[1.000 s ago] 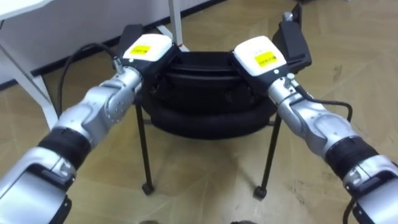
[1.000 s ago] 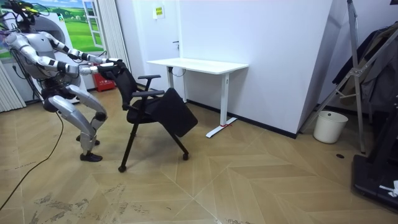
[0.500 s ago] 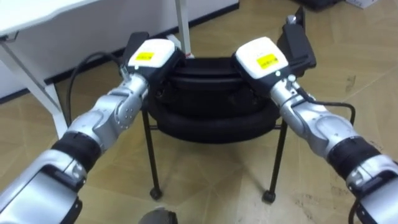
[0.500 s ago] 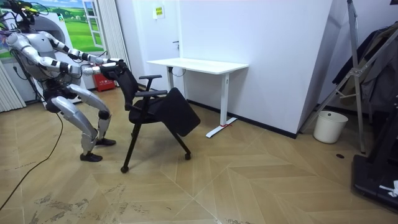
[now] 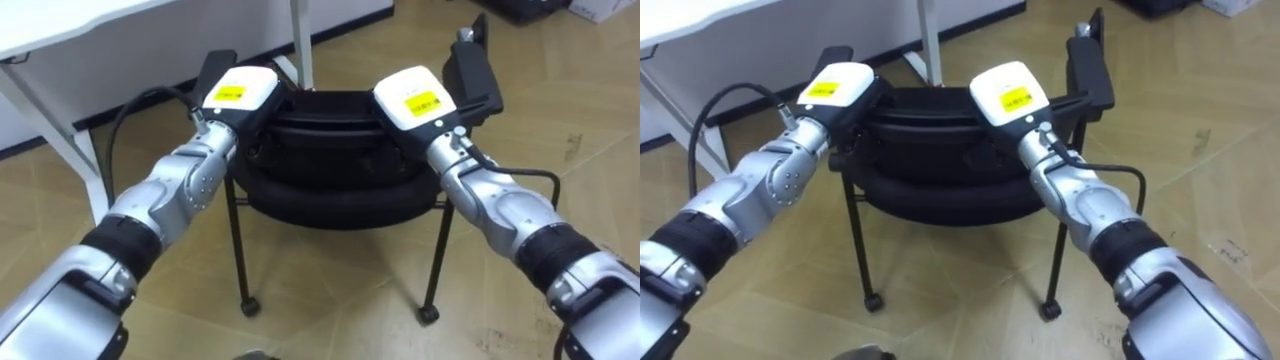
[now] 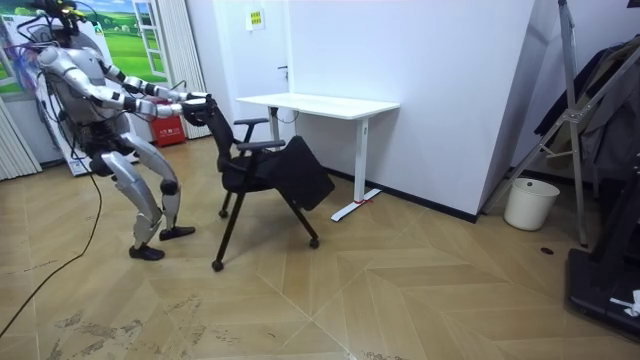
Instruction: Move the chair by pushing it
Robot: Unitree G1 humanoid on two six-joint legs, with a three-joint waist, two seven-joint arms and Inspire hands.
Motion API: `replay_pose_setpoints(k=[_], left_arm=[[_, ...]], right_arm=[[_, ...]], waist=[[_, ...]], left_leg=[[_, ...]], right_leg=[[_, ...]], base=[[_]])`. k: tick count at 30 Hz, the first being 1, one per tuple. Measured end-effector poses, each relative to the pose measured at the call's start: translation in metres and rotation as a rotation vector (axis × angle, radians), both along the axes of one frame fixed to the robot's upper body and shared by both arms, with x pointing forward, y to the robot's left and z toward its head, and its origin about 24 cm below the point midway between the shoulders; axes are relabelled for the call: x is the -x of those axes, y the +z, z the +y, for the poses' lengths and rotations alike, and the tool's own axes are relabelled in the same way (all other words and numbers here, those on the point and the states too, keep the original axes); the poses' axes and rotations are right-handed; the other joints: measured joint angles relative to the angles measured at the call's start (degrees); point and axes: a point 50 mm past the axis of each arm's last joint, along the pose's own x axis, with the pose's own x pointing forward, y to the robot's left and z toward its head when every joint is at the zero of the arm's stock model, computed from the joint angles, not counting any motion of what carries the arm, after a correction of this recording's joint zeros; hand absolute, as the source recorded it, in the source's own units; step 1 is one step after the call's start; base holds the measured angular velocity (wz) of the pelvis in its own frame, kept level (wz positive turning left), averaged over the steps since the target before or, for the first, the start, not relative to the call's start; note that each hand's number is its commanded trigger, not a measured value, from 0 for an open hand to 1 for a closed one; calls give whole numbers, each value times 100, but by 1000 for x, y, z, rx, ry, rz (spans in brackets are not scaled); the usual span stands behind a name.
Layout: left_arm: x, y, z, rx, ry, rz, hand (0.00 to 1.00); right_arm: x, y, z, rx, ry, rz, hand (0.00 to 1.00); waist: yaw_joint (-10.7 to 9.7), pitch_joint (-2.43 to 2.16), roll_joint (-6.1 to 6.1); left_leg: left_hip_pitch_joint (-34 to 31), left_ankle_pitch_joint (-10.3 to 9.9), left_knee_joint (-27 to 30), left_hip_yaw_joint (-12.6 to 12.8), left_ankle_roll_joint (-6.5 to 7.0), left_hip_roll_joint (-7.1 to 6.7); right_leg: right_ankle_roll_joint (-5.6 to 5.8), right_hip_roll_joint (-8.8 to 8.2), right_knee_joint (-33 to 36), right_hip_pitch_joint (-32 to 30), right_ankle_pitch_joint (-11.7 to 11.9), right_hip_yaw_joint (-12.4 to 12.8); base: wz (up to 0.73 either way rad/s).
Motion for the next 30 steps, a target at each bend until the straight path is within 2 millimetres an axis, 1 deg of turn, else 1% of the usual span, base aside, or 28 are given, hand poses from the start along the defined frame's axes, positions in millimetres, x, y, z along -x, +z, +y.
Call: replay_pose_setpoints(k=[1, 2, 3, 4, 5, 6, 7, 8, 9, 10, 11, 12, 13, 14, 15, 16, 17, 18, 19, 20, 23, 24, 25, 27, 28, 29, 30], left_arm=[[0, 1, 2, -6, 3, -4, 100], [-1, 3, 3, -6, 10, -9, 100], [-1, 3, 3, -6, 14, -11, 100], [-1, 5, 4, -9, 16, -16, 100], [-1, 5, 5, -11, 17, -18, 100], [-1, 5, 6, -14, 18, -19, 100], [-2, 6, 7, -19, 20, -22, 100], [-2, 7, 8, -25, 24, -26, 100], [-3, 8, 9, -25, 29, -30, 100], [-3, 9, 10, -27, 33, -35, 100], [-4, 10, 9, -24, 35, -37, 100], [-4, 11, 8, -22, 36, -39, 100], [-5, 13, 13, -16, 53, -48, 100], [-7, 17, 19, -3, 78, -61, 100], [-8, 19, 21, 3, 89, -68, 100], [-11, 23, 21, 9, 107, -85, 100], [-12, 24, 19, 6, 113, -89, 100], [-12, 24, 19, 3, 110, -89, 100], [-12, 23, 18, -8, 103, -85, 100], [-11, 22, 18, -13, 101, -83, 100], [-11, 22, 18, -21, 94, -84, 100], [-11, 23, 18, -25, 94, -85, 100], [-11, 23, 19, -30, 94, -85, 100], [-11, 23, 20, -33, 95, -84, 100], [-11, 22, 21, -33, 97, -82, 100], [-11, 23, 21, -32, 97, -84, 100], [-11, 23, 21, -33, 97, -84, 100]], right_arm=[[0, 0, 4, -5, -1, -1, 100], [-1, 1, 5, -11, -2, -2, 100], [-1, 1, 6, -16, -3, -1, 100], [-1, 2, 7, -22, -2, -1, 100], [-2, 3, 9, -26, -1, -1, 100], [-3, 3, 10, -27, -1, 2, 100], [-4, 2, 12, -28, -3, 5, 100], [-5, 3, 14, -30, -2, 2, 100], [-6, 4, 15, -30, -1, 0, 100], [-7, 6, 17, -30, -3, -8, 100], [-8, 7, 18, -28, -3, -16, 100], [-9, 8, 17, -23, -5, -21, 100], [-12, 13, 20, -10, 0, -36, 100], [-18, 22, 28, 12, 20, -60, 100], [-20, 27, 34, 13, 29, -69, 100], [-23, 34, 35, 17, 30, -84, 100], [-26, 35, 35, 17, 23, -79, 100], [-26, 34, 34, 17, 23, -71, 100], [-26, 31, 33, 14, 22, -55, 100], [-25, 29, 32, 11, 24, -50, 100], [-24, 28, 33, 3, 22, -50, 100], [-24, 28, 32, 4, 18, -50, 100], [-24, 27, 33, 2, 16, -47, 100], [-24, 27, 35, -1, 16, -47, 100], [-24, 27, 36, -1, 17, -46, 100], [-24, 27, 36, -3, 17, -49, 100], [-24, 27, 36, -4, 16, -49, 100]], waist=[[71, 2, -41], [136, 8, -70], [173, 1, -93], [239, 4, -94], [336, 12, -89], [369, 17, -73], [424, 28, -43], [512, 34, -21], [542, 40, -7], [593, 44, 8], [615, 73, 112], [644, 128, 239], [825, 150, 285], [980, 149, 224], [980, 159, 167], [883, 119, 255], [843, 134, 243], [858, 157, 207], [948, 183, 154], [972, 180, 138], [979, 182, 113], [977, 176, 127], [981, 180, 119], [979, 177, 126], [999, 180, 119], [977, 174, 142], [969, 174, 149]], left_leg=[[36, -40, 62, -64, -16, -66], [54, -156, 195, -95, -28, -79], [60, -233, 264, -114, -50, -87], [55, -391, 439, -210, -96, -86], [54, -525, 588, -309, -123, -80], [58, -585, 638, -376, -164, -81], [56, -664, 725, -501, -185, -80], [50, -689, 775, -600, -211, -82], [50, -700, 790, -668, -231, -85], [56, -706, 773, -812, -251, -122], [98, -708, 772, -1201, -306, -153], [124, -719, 766, -1471, -359, -134], [114, -694, 742, -1733, -449, -185], [-36, -701, 776, -1972, -565, -349], [-136, -753, 822, -2039, -658, -397], [-254, -818, 846, -2134, -759, -427], [-263, -782, 764, -2138, -787, -360], [-218, -734, 691, -2137, -822, -338], [-138, -629, 534, -2141, -858, -319], [-122, -519, 402, -2142, -864, -307], [-166, -323, 245, -2147, -885, -263], [-174, -300, 248, -2151, -884, -256], [-183, -277, 251, -2158, -885, -255], [-194, -232, 227, -2154, -874, -265], [-217, -186, 184, -2134, -862, -277], [-253, -127, 176, -2086, -839, -266], [-270, -99, 172, -2078, -834, -260]], right_leg=[[78, -120, 252, -16, 108, -32], [7, -215, 554, -57, 223, -47], [-63, -264, 699, -78, 267, -60], [-150, -298, 938, -89, 333, -98], [-221, -307, 1083, -63, 372, -147], [-238, -315, 1125, -25, 381, -218], [-284, -312, 1142, 67, 405, -376], [-319, -277, 1142, 107, 424, -431], [-350, -234, 1142, 117, 454, -425], [-336, -187, 1214, 107, 564, -432], [-147, -116, 1493, -60, 959, -321], [-63, -58, 1667, -282, 999, -134], [-9, -10, 1435, -734, 614, 377], [-79, -187, 695, -1060, 513, 781], [-377, -314, 571, -1140, 511, 749], [-483, -426, 607, -1103, 471, 311], [-511, -534, 590, -979, 485, -85], [-516, -560, 552, -899, 485, -207], [-555, -543, 397, -770, 465, -309], [-625, -520, 224, -675, 442, -417], [-600, -488, 38, -567, 475, -621], [-600, -487, 20, -533, 475, -675], [-588, -487, 14, -501, 464, -723], [-587, -507, 14, -499, 461, -746], [-586, -550, 14, -496, 462, -801], [-584, -582, 5, -472, 463, -888], [-580, -586, -8, -456, 464, -927]], base=[[0], [7], [14], [9], [8], [11], [14], [15], [19], [30], [32], [-5], [-40], [-32], [37], [91], [86], [53], [32], [32], [40], [35], [25], [18], [27], [33], [34]])
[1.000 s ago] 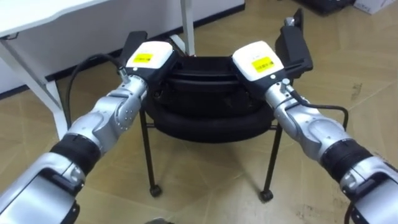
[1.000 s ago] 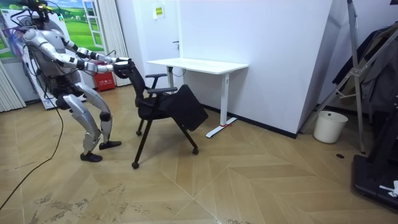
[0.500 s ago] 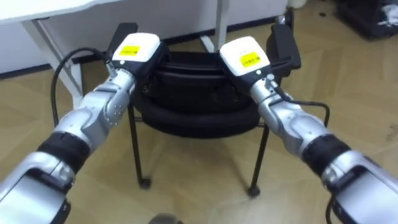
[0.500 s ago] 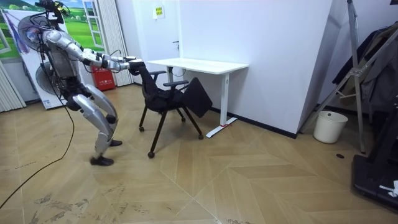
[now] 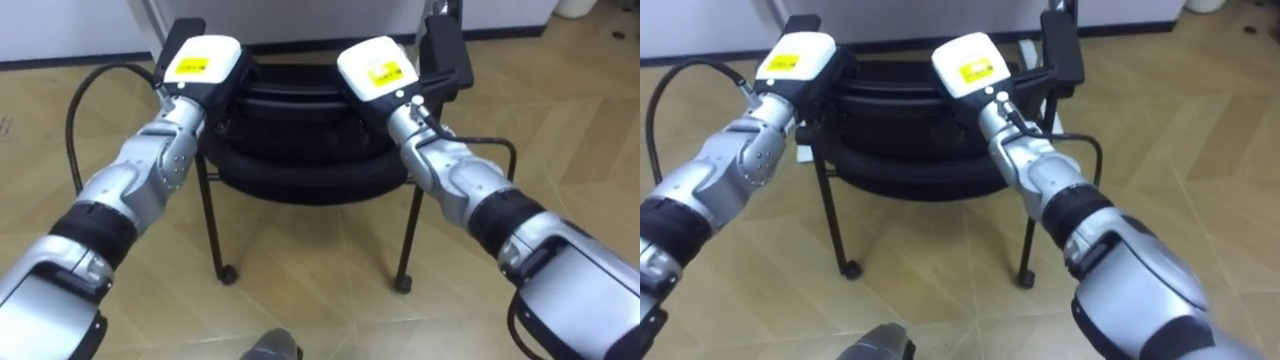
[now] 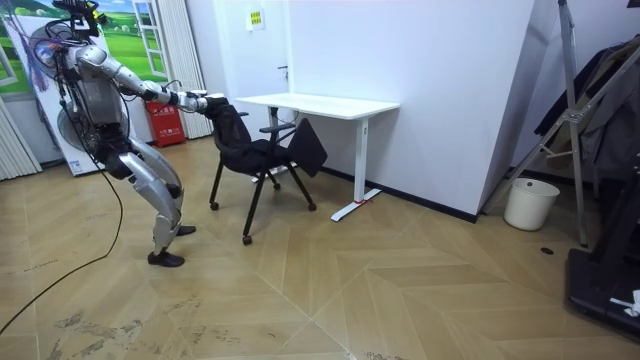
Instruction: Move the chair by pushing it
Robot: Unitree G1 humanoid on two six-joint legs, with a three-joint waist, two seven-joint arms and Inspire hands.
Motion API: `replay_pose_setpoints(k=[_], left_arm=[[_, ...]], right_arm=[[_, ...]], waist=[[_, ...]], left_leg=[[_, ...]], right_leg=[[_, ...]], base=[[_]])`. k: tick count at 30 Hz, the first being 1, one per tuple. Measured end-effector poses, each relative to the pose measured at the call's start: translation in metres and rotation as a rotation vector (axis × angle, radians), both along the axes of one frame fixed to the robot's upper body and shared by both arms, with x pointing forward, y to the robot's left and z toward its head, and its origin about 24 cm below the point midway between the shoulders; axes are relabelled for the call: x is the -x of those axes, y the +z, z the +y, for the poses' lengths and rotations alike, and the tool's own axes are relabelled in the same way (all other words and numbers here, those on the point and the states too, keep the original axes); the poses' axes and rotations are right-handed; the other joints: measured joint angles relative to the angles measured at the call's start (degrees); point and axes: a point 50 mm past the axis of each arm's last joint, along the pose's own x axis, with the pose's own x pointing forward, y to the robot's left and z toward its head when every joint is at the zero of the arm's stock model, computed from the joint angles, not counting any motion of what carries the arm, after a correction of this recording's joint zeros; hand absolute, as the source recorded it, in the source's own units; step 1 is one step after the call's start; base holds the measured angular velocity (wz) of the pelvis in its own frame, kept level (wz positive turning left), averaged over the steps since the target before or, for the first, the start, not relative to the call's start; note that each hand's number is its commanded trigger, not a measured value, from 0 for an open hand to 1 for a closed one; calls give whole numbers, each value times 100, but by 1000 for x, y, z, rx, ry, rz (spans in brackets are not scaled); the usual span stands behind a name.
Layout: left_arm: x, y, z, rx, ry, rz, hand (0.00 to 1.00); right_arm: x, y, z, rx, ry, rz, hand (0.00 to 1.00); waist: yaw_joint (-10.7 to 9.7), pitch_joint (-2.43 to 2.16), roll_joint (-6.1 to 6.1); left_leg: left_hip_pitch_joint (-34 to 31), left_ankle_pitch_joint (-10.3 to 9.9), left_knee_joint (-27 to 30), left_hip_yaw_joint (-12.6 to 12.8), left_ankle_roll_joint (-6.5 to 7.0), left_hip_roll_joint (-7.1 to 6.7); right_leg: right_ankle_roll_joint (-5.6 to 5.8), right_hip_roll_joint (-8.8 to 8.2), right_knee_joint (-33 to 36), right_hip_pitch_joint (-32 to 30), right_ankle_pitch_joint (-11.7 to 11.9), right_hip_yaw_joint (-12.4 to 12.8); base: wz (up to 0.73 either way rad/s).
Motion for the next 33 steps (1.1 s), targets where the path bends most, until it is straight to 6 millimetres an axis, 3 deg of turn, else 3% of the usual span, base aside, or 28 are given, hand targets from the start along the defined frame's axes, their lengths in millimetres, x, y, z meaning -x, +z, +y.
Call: replay_pose_setpoints(k=[3, 7, 9, 11, 13, 16, 21, 27, 31, 32, 33], left_arm=[[0, 1, 0, -4, 0, -10, 100], [3, -4, 0, -1, 5, -18, 100], [6, -10, 0, 4, 8, -23, 100], [7, -13, -5, -1, -3, -30, 100], [8, -13, -6, -1, -5, -40, 100], [7, -13, -9, 7, -2, -60, 100], [7, -12, -10, 15, 3, -76, 100], [6, -8, -16, 39, -5, -93, 100], [5, -5, -20, 33, -11, -98, 100], [5, -4, -21, 26, -14, -101, 100], [5, -4, -21, 23, -15, -101, 100]], right_arm=[[0, 0, 0, -4, -2, -2, 100], [0, -2, -1, -1, 5, 10, 100], [2, -6, -1, -3, 7, 23, 100], [5, -12, -7, -11, 10, 45, 100], [6, -12, -8, -12, 12, 46, 100], [5, -11, -12, -20, 16, 35, 100], [5, -11, -15, -19, 18, 24, 100], [3, -3, -20, -8, 28, -2, 100], [2, -1, -28, -5, 29, -3, 100], [2, -1, -29, -7, 27, -2, 100], [2, -1, -29, -7, 26, 0, 100]], waist=[[-48, 9, 32], [-161, 38, 56], [-153, 54, 103], [-213, 59, 130], [-282, 54, 158], [-452, 55, 165], [-457, 52, 190], [-456, 8, 179], [-487, -17, 140], [-475, -37, 97], [-468, -46, 67]], left_leg=[[-57, 115, -42, 2, 31, 31], [-67, 255, 2, 386, 146, 180], [-57, 132, 427, 652, 343, 334], [13, 98, 518, 768, 383, 347], [-4, 52, 490, 825, 419, 355], [-7, 43, 353, 878, 441, 297], [19, -17, 299, 944, 533, 265], [-151, -82, 329, 1095, 581, 165], [-174, -111, 312, 1127, 704, 56], [-171, -125, 262, 1121, 730, -2], [-152, -129, 213, 1124, 739, -36]], right_leg=[[10, -17, -82, 116, -39, -246], [19, -104, -125, 264, -44, -473], [-1, -125, -124, 389, -80, -596], [145, -109, -123, 585, -122, -609], [170, -79, -123, 648, -124, -590], [211, -64, -115, 621, -92, -549], [155, -46, -62, 509, -20, -356], [172, -204, 158, 156, -1, -95], [271, -281, 172, 85, 50, -21], [390, -282, 137, 34, 48, 44], [436, -281, 107, 10, 71, 92]], base=[[35], [26], [11], [26], [22], [31], [1], [-6], [-3], [-15], [-15]])
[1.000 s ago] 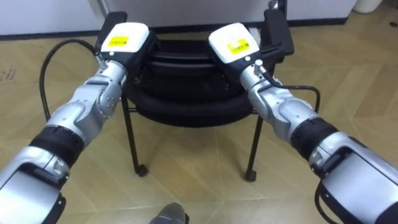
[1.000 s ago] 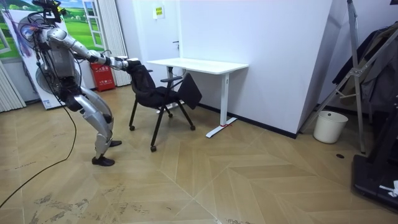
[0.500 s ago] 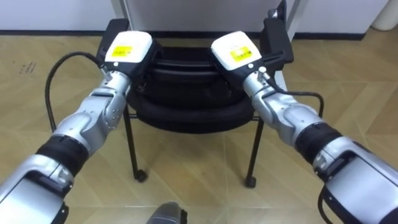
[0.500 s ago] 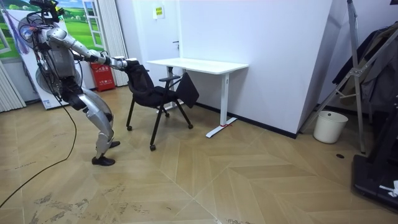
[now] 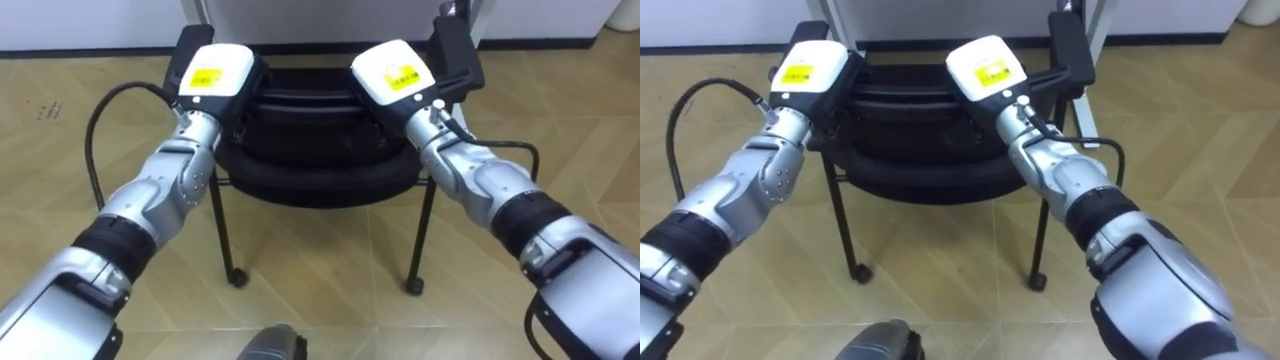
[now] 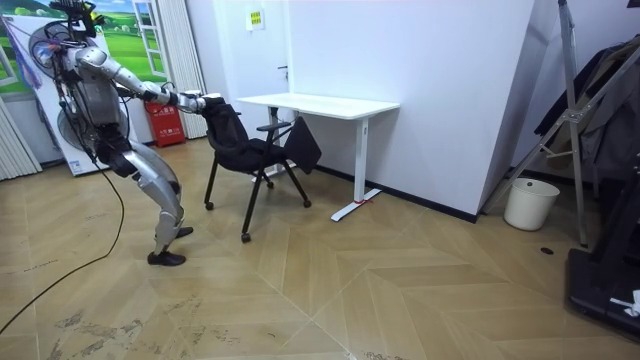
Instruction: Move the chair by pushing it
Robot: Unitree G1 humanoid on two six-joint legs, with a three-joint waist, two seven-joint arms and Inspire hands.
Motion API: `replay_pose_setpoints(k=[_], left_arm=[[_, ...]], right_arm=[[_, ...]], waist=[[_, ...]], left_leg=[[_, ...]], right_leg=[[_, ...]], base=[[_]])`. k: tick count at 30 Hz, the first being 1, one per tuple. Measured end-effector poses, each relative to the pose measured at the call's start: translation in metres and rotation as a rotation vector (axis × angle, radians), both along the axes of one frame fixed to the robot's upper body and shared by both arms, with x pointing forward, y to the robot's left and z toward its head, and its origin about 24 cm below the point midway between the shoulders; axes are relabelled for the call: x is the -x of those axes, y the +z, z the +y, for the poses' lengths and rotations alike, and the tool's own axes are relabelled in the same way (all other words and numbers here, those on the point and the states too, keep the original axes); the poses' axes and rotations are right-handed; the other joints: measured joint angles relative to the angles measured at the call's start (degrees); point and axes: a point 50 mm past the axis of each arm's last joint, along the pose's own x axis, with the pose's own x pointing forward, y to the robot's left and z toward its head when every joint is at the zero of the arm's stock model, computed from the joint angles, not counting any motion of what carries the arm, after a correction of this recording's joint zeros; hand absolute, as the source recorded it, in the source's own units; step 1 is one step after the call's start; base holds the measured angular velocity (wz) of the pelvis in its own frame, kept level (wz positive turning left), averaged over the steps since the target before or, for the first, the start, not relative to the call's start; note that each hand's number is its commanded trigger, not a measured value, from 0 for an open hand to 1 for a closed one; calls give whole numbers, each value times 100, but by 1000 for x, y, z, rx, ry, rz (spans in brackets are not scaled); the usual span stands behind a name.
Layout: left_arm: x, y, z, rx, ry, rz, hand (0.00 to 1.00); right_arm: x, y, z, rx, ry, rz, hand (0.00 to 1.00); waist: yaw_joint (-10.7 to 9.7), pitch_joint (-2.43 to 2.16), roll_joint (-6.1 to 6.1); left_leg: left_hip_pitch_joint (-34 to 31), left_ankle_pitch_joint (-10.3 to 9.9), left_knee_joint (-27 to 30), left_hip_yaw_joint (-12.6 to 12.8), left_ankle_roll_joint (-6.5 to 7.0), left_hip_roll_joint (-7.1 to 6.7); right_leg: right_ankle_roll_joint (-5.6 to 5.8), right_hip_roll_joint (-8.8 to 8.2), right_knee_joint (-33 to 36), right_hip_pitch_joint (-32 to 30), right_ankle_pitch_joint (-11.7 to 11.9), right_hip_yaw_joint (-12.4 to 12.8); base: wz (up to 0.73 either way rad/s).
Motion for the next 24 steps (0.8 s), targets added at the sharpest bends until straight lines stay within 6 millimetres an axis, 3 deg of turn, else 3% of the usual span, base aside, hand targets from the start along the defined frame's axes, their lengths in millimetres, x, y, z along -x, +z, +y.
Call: replay_pose_setpoints(k=[2, 3, 4, 6, 8, 10, 12, 13, 16, 17, 19, 20, 21, 22, 23, 24], left_arm=[[0, -1, -2, -6, -3, 2, 100], [0, -2, -2, -9, -5, 4, 100], [0, -1, -4, -13, -12, 8, 100], [0, -2, -5, -15, -17, 17, 100], [-2, 2, -8, -22, -28, 6, 100], [-3, 4, -8, -28, -37, 1, 100], [-4, 5, -7, -31, -45, -1, 100], [-5, 6, -7, -32, -46, -4, 100], [-7, 8, -6, -33, -50, -11, 100], [-8, 9, -6, -33, -52, -12, 100], [-9, 10, -6, -40, -54, -13, 100], [-9, 9, -7, -40, -54, -11, 100], [-9, 9, -7, -40, -52, -10, 100], [-10, 11, -7, -42, -54, -16, 100], [-11, 13, -7, -41, -51, -25, 100], [-11, 14, -7, -39, -49, -29, 100]], right_arm=[[1, -3, -1, -7, -5, 6, 100], [2, -4, -2, -13, -8, 10, 100], [3, -7, -3, -25, -15, 15, 100], [4, -9, -4, -28, -20, 23, 100], [4, -8, -5, -38, -27, 19, 100], [4, -8, -5, -51, -32, 21, 100], [4, -9, -5, -57, -33, 19, 100], [4, -9, -5, -62, -34, 11, 100], [3, -6, -6, -71, -37, -2, 100], [3, -6, -6, -72, -37, -3, 100], [3, -6, -6, -75, -39, -6, 100], [3, -6, -6, -75, -39, -7, 100], [3, -6, -6, -76, -38, -7, 100], [3, -5, -7, -79, -40, -11, 100], [1, -2, -6, -79, -39, -17, 100], [0, -1, -6, -76, -38, -19, 100]], waist=[[-6, -4, -42], [-47, -2, -95], [-48, 0, -196], [27, -5, -185], [209, 11, -124], [240, 40, -57], [246, 58, -15], [277, 100, 33], [299, 110, 45], [285, 108, 46], [197, 94, 0], [126, 87, -21], [109, 83, -32], [116, 79, -48], [142, 77, -50], [160, 77, -49]], left_leg=[[96, 14, -146, 19, 64, -55], [181, 55, -176, 88, 152, -43], [253, 14, -147, 318, 219, 5], [311, -148, 6, 479, 279, 78], [284, -392, 293, 615, 344, 310], [284, -550, 490, 614, 384, 449], [313, -625, 559, 605, 424, 481], [358, -663, 585, 601, 436, 489], [331, -688, 576, 572, 462, 465], [318, -691, 575, 562, 455, 477], [310, -715, 587, 545, 400, 538], [314, -743, 623, 520, 334, 571], [319, -744, 627, 516, 296, 601], [311, -741, 626, 505, 199, 686], [294, -737, 626, 466, 93, 738], [293, -742, 608, 445, 52, 747]], right_leg=[[205, 26, -64, 15, 121, 162], [265, 53, 38, -21, 199, 448], [237, 22, 200, -122, 250, 777], [292, 31, 395, -253, 377, 1059], [246, 137, 582, -390, 575, 1195], [258, 199, 747, -475, 781, 1213], [259, 219, 879, -549, 972, 1273], [274, 242, 956, -597, 1087, 1352], [340, 446, 644, -984, 1035, 1620], [334, 498, 481, -1084, 1040, 1665], [314, 629, -482, -1294, 1184, 1681], [237, 658, -654, -1293, 1390, 1686], [176, 711, -680, -1272, 1434, 1698], [94, 871, -730, -1253, 1508, 1757], [-53, 1008, -772, -1239, 1633, 1815], [-77, 1022, -775, -1244, 1621, 1797]], base=[[-1], [11], [7], [-38], [-58], [-29], [-14], [-18], [-5], [22], [44], [48], [39], [16], [5], [-4]])
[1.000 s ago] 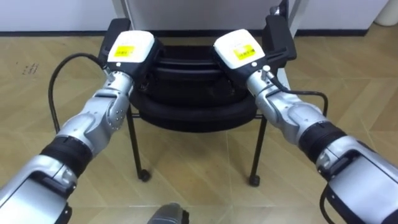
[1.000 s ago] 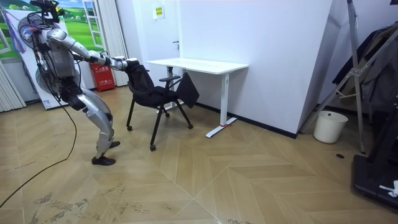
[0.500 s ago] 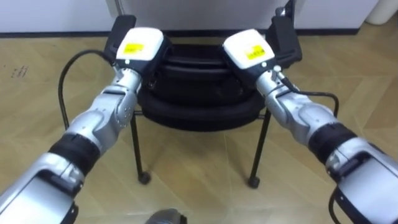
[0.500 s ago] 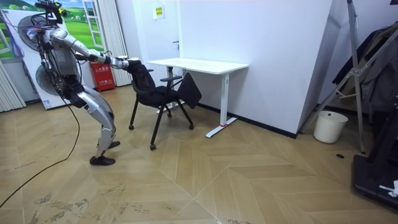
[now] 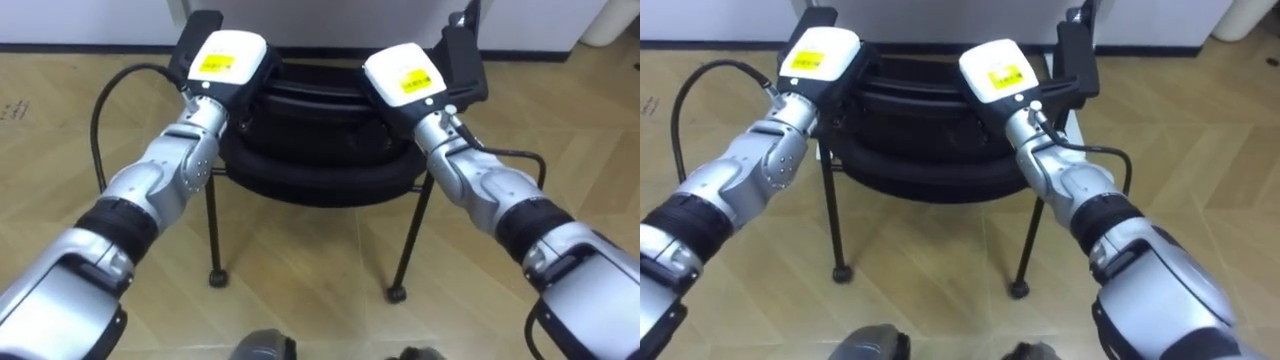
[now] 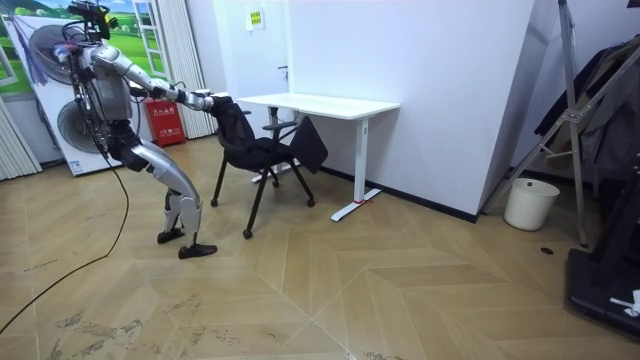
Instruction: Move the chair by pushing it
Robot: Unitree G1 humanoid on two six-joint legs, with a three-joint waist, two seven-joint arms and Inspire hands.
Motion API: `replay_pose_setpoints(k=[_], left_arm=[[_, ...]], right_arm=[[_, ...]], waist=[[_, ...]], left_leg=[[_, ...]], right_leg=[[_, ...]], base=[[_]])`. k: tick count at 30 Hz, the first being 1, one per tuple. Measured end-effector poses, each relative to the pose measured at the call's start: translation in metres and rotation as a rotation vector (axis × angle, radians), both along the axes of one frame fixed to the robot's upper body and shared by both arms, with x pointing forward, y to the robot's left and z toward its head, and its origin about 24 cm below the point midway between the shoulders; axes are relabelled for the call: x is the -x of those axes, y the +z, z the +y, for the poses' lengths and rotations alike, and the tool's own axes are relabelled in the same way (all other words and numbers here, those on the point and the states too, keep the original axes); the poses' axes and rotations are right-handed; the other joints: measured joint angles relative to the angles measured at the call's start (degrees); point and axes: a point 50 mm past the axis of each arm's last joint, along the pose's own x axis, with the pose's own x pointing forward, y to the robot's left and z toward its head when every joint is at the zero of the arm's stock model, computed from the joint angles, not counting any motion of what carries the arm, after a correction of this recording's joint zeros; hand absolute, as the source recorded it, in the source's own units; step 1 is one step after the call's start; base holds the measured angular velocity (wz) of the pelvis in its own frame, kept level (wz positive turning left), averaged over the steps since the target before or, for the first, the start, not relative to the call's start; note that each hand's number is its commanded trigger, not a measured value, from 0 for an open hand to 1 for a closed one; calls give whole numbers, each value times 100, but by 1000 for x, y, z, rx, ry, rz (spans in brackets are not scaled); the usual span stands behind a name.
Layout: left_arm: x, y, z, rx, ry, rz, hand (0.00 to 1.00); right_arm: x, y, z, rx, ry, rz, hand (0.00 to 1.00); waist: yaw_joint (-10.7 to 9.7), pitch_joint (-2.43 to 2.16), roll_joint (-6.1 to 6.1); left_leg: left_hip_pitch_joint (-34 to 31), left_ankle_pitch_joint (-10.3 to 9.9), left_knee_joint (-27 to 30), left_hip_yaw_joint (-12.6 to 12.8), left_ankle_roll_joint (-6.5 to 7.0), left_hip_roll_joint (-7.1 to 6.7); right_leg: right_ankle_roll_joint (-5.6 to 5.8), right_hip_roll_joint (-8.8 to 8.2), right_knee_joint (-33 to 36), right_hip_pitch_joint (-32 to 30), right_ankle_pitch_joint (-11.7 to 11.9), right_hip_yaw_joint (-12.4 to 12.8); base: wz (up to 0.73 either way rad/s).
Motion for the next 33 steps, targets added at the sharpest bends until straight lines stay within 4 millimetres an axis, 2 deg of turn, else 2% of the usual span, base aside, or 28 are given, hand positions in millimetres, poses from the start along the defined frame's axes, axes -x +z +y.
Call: replay_pose_setpoints(k=[4, 6, 7, 9, 10, 11, 12, 13, 14, 15, 16, 17, 18, 19, 20, 21, 22, 23, 24, 25, 26, 27, 28, 29, 30, 31, 32, 33], left_arm=[[-2, 5, 2, 8, 13, -17, 100], [-3, 8, 2, 5, 13, -27, 100], [-3, 10, 2, 1, 10, -35, 100], [-2, 9, 4, -4, 13, -32, 100], [-2, 7, 5, -9, 15, -30, 100], [-2, 6, 5, -19, 14, -25, 100], [-1, 5, 5, -23, 15, -19, 100], [0, -1, 5, -27, 17, 2, 100], [3, -10, 6, -27, 24, 29, 100], [5, -15, 5, -24, 26, 43, 100], [8, -23, 4, -18, 26, 65, 100], [11, -30, 2, -13, 28, 87, 100], [13, -34, 2, -11, 29, 97, 100], [17, -43, -1, 1, 28, 117, 100], [24, -55, -3, 17, 41, 141, 100], [27, -61, -1, 29, 53, 155, 100], [35, -73, 0, 78, 73, 184, 100], [37, -74, -1, 95, 68, 186, 100], [34, -68, -1, 110, 42, 162, 100], [27, -59, -4, 111, 33, 139, 100], [22, -52, -7, 103, 24, 139, 100], [21, -52, -7, 95, 22, 144, 100], [22, -53, -6, 87, 19, 147, 100], [23, -53, -6, 89, 14, 141, 100], [22, -53, -6, 89, 13, 135, 100], [21, -50, -4, 84, 15, 124, 100], [20, -47, -5, 76, 9, 109, 100], [20, -46, -6, 72, 7, 103, 100]], right_arm=[[-5, 8, 2, 14, 6, -9, 100], [-5, 10, 3, 8, 5, -13, 100], [-5, 10, 3, 4, 6, -8, 100], [-6, 10, 5, 7, 7, 10, 100], [-6, 9, 6, 8, 8, 28, 100], [-6, 8, 7, 9, 5, 41, 100], [-5, 6, 7, 8, 2, 56, 100], [-4, 0, 7, 14, 2, 91, 100], [-1, -7, 7, 19, 6, 123, 100], [1, -11, 6, 17, 5, 134, 100], [5, -18, 4, 16, 1, 155, 100], [7, -23, 3, 24, 1, 184, 100], [8, -25, 3, 28, 2, 203, 100], [11, -30, 2, 39, 6, 239, 100], [14, -36, 1, 57, 14, 266, 100], [15, -38, 1, 73, 23, 277, 100], [16, -39, 0, 114, 52, 290, 100], [16, -37, -3, 120, 60, 286, 100], [13, -29, -7, 114, 68, 261, 100], [10, -21, -10, 106, 64, 239, 100], [7, -19, -12, 91, 42, 243, 100], [8, -20, -13, 87, 37, 247, 100], [9, -23, -12, 83, 38, 251, 100], [11, -25, -11, 76, 42, 233, 100], [11, -24, -11, 75, 44, 219, 100], [12, -24, -10, 73, 44, 195, 100], [13, -24, -11, 74, 41, 168, 100], [13, -25, -12, 71, 40, 156, 100]], waist=[[-13, 5, -13], [-9, 5, -100], [16, 8, -164], [26, 7, -205], [31, -2, -219], [-1, -2, -219], [-20, 1, -232], [-24, -5, -262], [2, 18, -307], [-14, 40, -345], [-29, 17, -257], [-24, 34, -267], [-34, 59, -297], [-50, 136, -330], [-81, 157, -360], [-101, 171, -384], [-105, 183, -367], [-149, 158, -184], [-191, 119, 22], [-223, 74, 97], [-190, 106, 30], [-231, 128, -16], [-241, 137, -61], [-255, 124, -64], [-273, 103, -65], [-300, 76, -40], [-345, 20, -10], [-368, -9, 20]], left_leg=[[10, 39, -161, -53, -126, 68], [31, 58, -228, -78, -164, 83], [83, 57, -266, -92, -217, 101], [193, 42, -298, -138, -308, 163], [243, 53, -158, -145, -381, 233], [3, 345, 440, -187, -422, 363], [-195, 664, 877, -269, -390, 416], [-648, 1614, 1724, -475, -360, 420], [-1138, 2844, 2476, -665, -362, 306], [-1407, 3139, 3017, -732, -346, 197], [-2008, 3056, 4432, -669, -279, -10], [-2524, 2869, 5475, -432, -104, -152], [-2740, 2771, 5787, -269, -65, -241], [-3073, 2618, 6100, 51, -72, -424], [-3375, 2564, 6084, 300, -115, -594], [-3493, 2576, 6014, 437, -132, -657], [-3645, 2520, 5795, 573, -290, -689], [-3702, 2391, 5652, 427, -450, -636], [-3648, 2149, 5107, 231, -480, -608], [-3403, 1996, 4464, 202, -338, -601], [-3017, 1988, 3645, 196, -329, -590], [-2775, 1988, 3161, 210, -330, -584], [-2250, 1986, 2184, 160, -330, -587], [-1735, 1985, 1214, 71, -330, -590], [-1494, 1986, 736, 9, -330, -598], [-999, 1991, -161, -95, -334, -600], [-615, 1993, -833, -186, -339, -590], [-457, 1990, -1046, -210, -335, -585]], right_leg=[[-146, 68, -16, -15, -60, -81], [-217, 86, 16, -28, -156, -122], [-253, 137, 41, -10, -247, -125], [-288, 213, 69, 75, -401, -164], [-335, 332, 99, 157, -516, -126], [-410, 494, 152, 242, -620, -100], [-451, 548, 214, 294, -688, -100], [-576, 574, 359, 476, -822, -82], [-629, 510, 531, 639, -980, -58], [-670, 447, 643, 717, -1061, -57], [-713, 322, 838, 889, -1223, -72], [-724, 234, 903, 1055, -1298, -40], [-730, 188, 888, 1150, -1304, -16], [-756, 44, 780, 1350, -1319, 81], [-761, -174, 657, 1459, -1319, 225], [-786, -328, 668, 1468, -1323, 370], [-701, -331, 948, 1281, -1411, 580], [-559, -87, 991, 1235, -1375, 490], [-659, 254, 1166, 1167, -1452, 422], [-866, 252, 1646, 991, -1779, 406], [-856, 200, 1864, 933, -1936, 418], [-755, 183, 1840, 940, -1986, 408], [-601, 162, 1681, 980, -2038, 378], [-521, 190, 1488, 980, -2067, 381], [-502, 212, 1395, 991, -2076, 389], [-483, 267, 1217, 966, -2069, 390], [-379, 325, 1058, 950, -2016, 396], [-344, 349, 1000, 949, -1998, 400]], base=[[2], [2], [3], [3], [16], [23], [30], [21], [17], [11], [5], [0], [-5], [-9], [-19], [-47], [-47], [-34], [10], [14], [13], [5], [6], [3], [5], [16], [18], [12]])
